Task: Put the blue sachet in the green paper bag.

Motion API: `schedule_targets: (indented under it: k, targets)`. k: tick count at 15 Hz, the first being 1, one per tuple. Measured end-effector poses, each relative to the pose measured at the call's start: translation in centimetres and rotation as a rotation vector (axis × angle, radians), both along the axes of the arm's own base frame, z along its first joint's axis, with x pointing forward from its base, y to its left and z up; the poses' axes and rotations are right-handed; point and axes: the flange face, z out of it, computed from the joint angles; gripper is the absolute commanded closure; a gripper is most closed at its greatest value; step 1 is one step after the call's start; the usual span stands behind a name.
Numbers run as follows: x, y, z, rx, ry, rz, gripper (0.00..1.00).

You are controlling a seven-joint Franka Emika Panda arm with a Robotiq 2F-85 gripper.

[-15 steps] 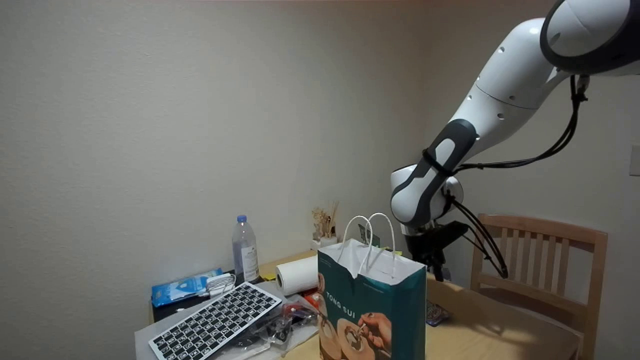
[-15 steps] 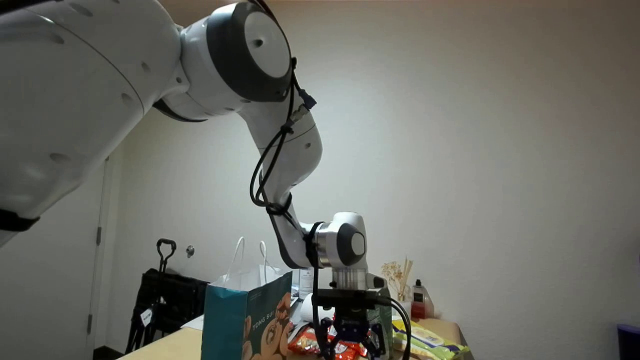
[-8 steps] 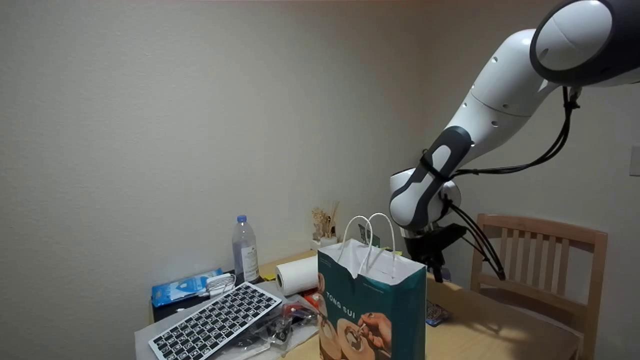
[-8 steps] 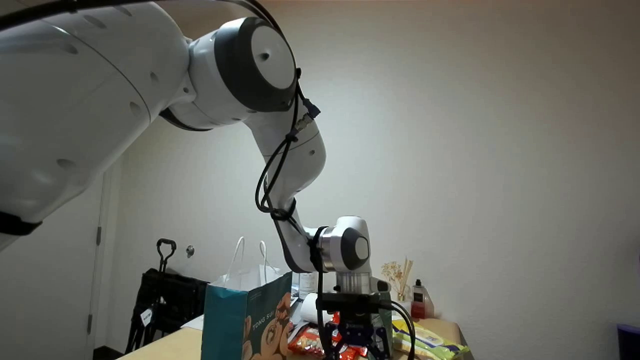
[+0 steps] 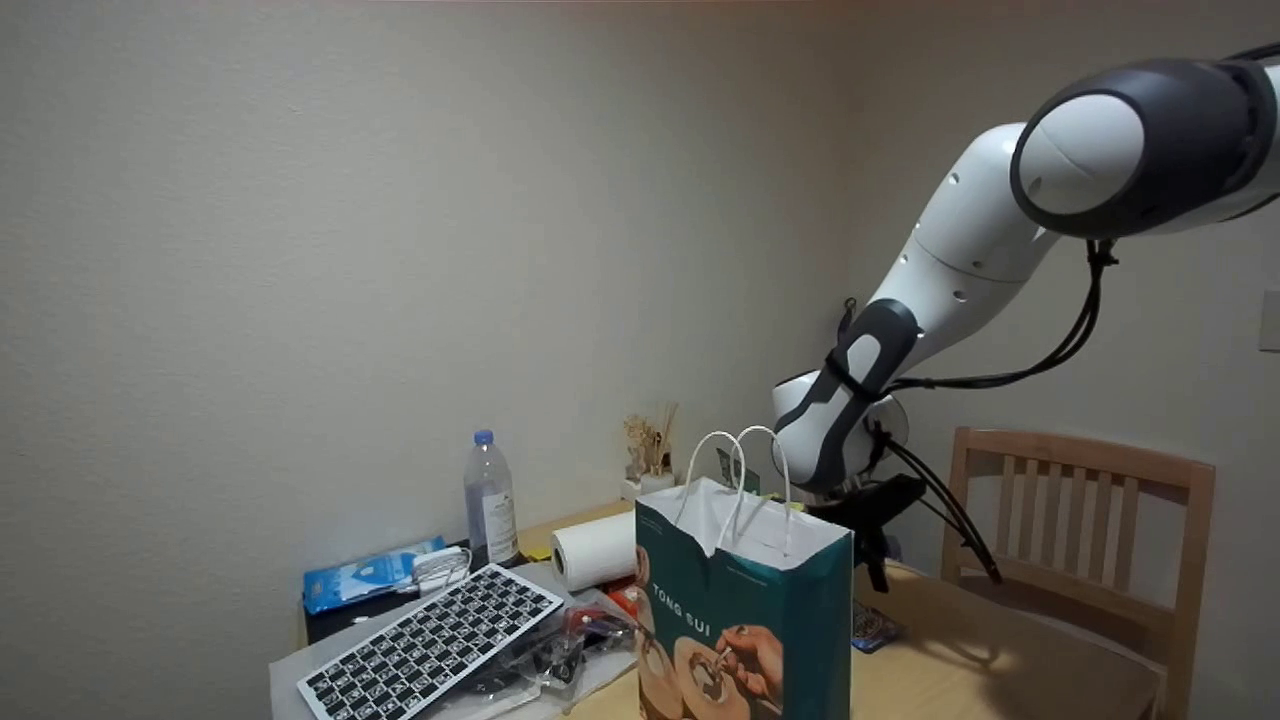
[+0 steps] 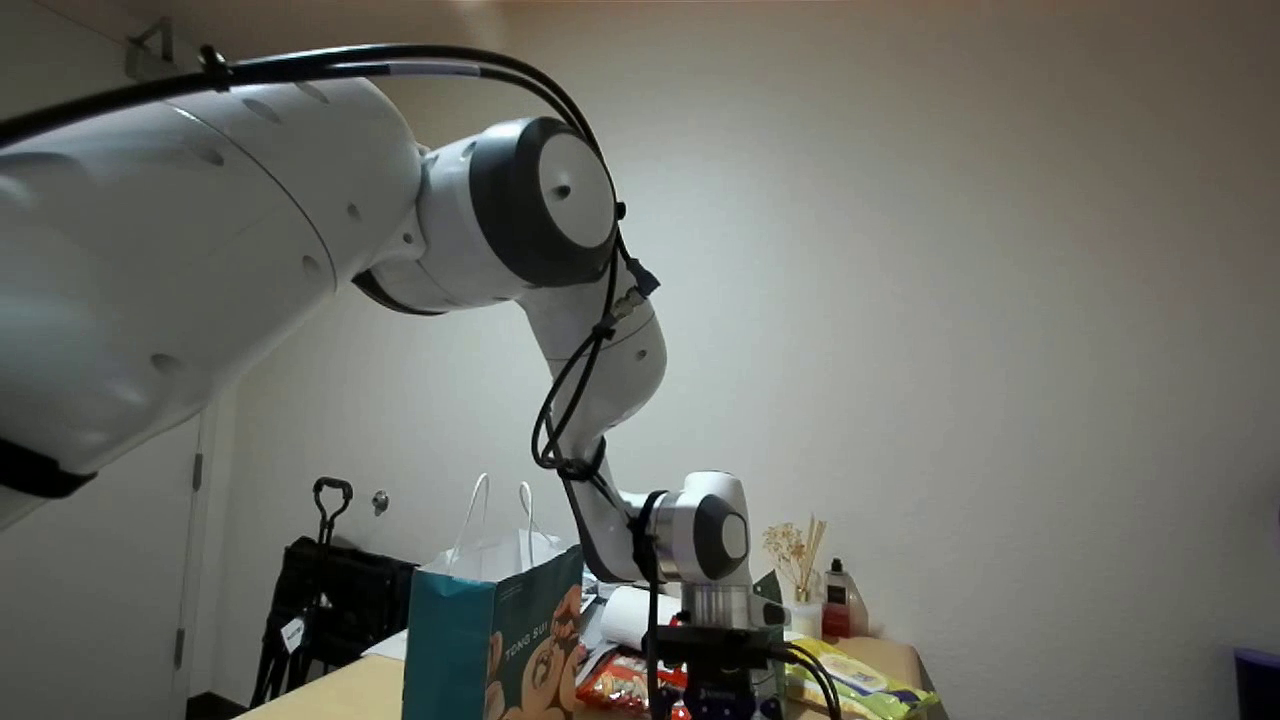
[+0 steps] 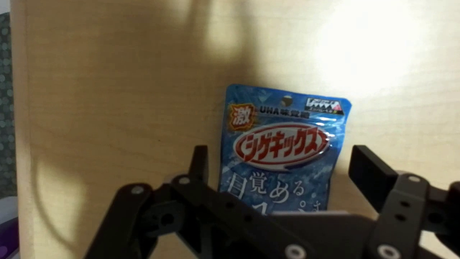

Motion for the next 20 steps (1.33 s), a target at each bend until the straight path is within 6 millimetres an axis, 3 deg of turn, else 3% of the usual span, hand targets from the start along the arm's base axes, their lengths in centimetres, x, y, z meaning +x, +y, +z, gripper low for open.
schedule_targets:
  k: [8,17,18,19,20]
  targets:
    - [0.6,-0.3,-0.8,-0.005,0.01,-0.002,0.0]
    - [2.0,-0.2,-3.0,-0.008,0.076,0.003,0.0]
    - [2.1,-0.2,-3.0,-0.008,0.084,0.002,0.03]
    - [2.2,-0.2,-3.0,-0.008,0.091,0.002,0.26]
    - [2.4,-0.2,-3.0,-0.007,0.095,0.005,0.28]
